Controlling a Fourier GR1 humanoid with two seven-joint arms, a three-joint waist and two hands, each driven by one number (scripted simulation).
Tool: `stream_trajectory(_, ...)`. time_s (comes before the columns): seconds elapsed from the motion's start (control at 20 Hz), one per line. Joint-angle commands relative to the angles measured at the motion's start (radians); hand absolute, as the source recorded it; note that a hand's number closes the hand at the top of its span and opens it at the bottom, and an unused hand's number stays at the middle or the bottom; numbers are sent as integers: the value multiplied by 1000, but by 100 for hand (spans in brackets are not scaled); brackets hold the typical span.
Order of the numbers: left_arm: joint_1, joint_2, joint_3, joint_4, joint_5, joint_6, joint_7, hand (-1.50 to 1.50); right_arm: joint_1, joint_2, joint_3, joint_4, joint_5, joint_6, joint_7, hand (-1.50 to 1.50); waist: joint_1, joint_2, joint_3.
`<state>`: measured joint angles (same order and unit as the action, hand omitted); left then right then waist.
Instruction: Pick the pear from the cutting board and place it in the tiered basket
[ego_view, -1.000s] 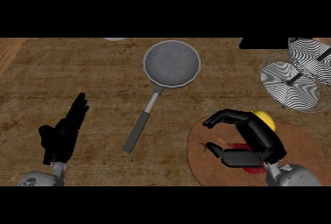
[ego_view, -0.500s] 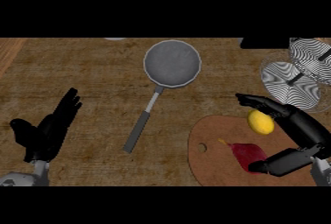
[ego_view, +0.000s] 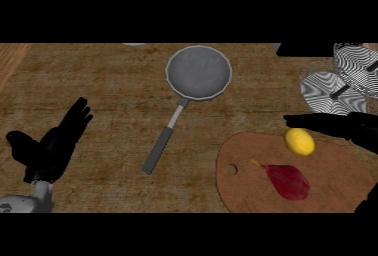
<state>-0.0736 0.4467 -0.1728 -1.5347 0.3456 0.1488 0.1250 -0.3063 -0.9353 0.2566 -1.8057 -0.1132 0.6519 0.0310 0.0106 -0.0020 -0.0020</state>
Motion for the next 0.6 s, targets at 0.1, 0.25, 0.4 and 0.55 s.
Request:
stream_trajectory(0.1, 61, 12, 26, -64, 17, -28, 15, 0, -39, -68, 37, -143, -64, 165, 176, -150, -4, -3, 0)
stream_trajectory(0.25, -38, -29, 33, -4, -28, -12, 52, 0, 20, 31, 46, -188, 4, 132, 243, -150, -14, 1, 2)
stream_trajectory(0.4, 2, -29, 57, -22, -35, -35, 26, 0, -5, 168, 101, -157, 82, 77, 333, -150, -6, 2, 2)
stream_trajectory(0.55, -11, 16, 126, 28, 9, -117, 29, 0, 75, 163, 96, -191, 170, 91, 324, -150, -12, 1, 2)
